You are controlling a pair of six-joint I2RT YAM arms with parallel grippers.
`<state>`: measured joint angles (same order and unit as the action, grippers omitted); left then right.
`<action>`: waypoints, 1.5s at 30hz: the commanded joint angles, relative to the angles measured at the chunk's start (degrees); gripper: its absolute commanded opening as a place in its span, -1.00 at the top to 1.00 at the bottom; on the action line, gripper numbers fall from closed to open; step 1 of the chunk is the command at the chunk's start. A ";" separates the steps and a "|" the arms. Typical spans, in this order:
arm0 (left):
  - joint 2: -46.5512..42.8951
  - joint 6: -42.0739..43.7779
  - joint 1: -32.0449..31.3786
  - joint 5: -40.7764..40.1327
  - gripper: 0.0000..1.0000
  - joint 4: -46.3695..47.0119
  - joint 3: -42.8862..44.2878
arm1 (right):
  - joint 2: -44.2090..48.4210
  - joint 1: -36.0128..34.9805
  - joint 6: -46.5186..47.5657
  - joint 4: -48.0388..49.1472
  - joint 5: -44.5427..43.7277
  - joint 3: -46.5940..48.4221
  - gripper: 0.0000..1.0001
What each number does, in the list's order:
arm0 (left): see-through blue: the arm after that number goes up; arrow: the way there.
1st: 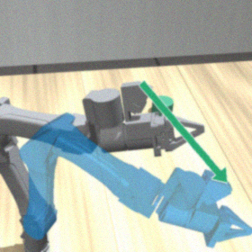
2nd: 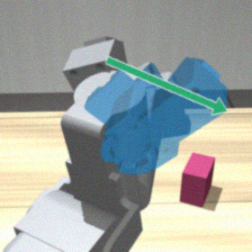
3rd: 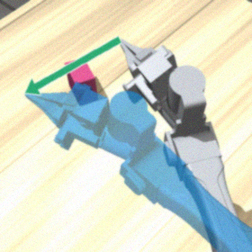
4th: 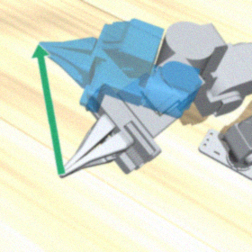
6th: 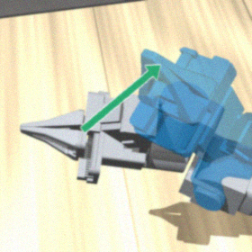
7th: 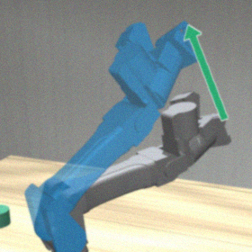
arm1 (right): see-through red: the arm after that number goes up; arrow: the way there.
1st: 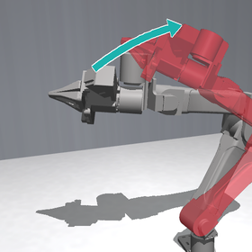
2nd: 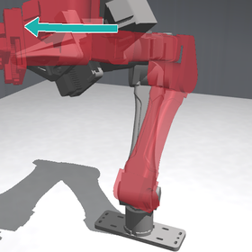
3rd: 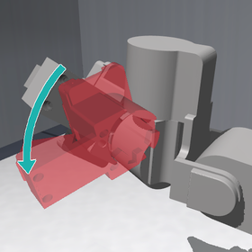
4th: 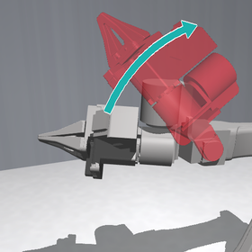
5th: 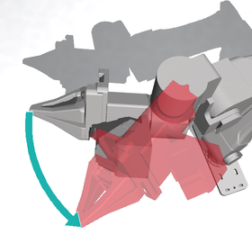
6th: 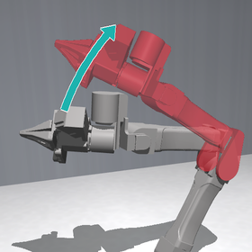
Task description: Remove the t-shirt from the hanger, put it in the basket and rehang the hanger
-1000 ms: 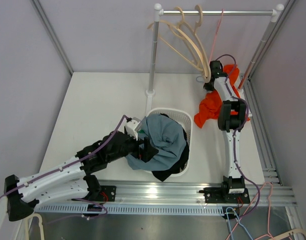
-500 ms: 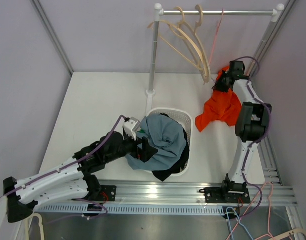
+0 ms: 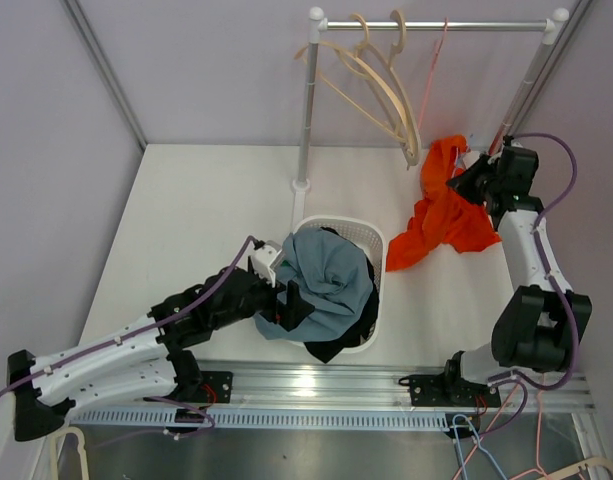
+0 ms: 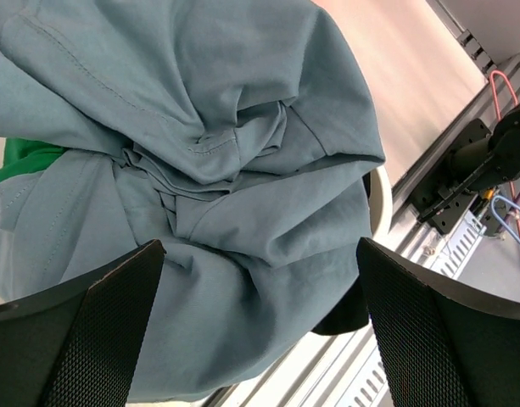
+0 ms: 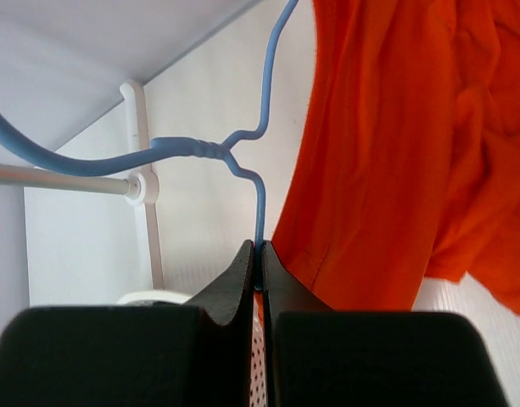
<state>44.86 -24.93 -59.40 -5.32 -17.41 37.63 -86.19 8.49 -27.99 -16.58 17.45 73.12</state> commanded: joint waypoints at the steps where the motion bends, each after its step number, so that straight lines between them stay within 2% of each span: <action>1: -0.13 1.81 -1.33 -1.27 -0.99 0.27 3.41 | 7.42 0.65 -1.90 4.01 2.41 -3.16 1.00; 5: -0.04 2.34 -2.83 -2.23 -0.99 0.01 4.82 | 12.44 0.82 0.47 1.38 1.54 -2.46 1.00; 8: 0.31 3.04 -4.93 -3.55 -0.99 0.18 6.49 | 14.90 0.48 4.07 -5.28 -0.22 1.05 1.00; 12: 4.34 4.53 -7.04 -6.09 -0.99 1.32 9.21 | 18.60 -0.14 6.72 -10.05 -3.73 4.57 1.00; 15: 8.91 8.22 -9.76 -8.64 -0.99 5.44 11.15 | 20.79 -0.05 6.72 -11.89 -3.04 6.59 1.00; 18: 12.08 14.19 -13.37 -10.67 -0.99 15.27 12.21 | 21.85 -0.14 5.49 -12.95 -0.41 10.01 1.00; 19: 14.35 17.95 -14.16 -10.85 -0.99 22.70 12.12 | 22.03 -0.23 5.05 -13.30 0.82 10.89 1.00; 21: 18.65 21.57 -15.57 -10.41 -0.99 31.50 13.16 | 22.38 -0.49 3.56 -14.18 2.14 14.05 1.00; 26: 29.47 24.75 -17.15 -9.88 -0.99 43.06 17.91 | 23.61 -1.19 1.18 -14.27 3.47 15.91 1.00; 30: 38.27 26.77 -18.91 -13.30 -0.99 47.02 27.65 | 24.58 -2.07 -0.14 -14.18 3.55 16.96 1.00; 34: 43.28 25.46 -19.27 -11.91 -0.99 50.54 31.45 | 24.32 -2.60 -0.84 -14.71 3.99 18.63 1.00; 40: 47.85 21.42 -19.35 -9.71 -0.99 49.93 35.93 | 24.40 -3.04 -1.98 -14.80 4.08 19.86 1.00; 45: 53.22 22.29 -20.06 -14.53 -0.99 47.29 41.21 | 24.32 -3.22 -2.77 -15.15 3.82 21.01 1.00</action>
<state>95.66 -2.00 -78.65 -17.23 28.97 75.31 -62.96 5.67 -29.10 -34.28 20.05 90.94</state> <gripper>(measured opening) 0.994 0.018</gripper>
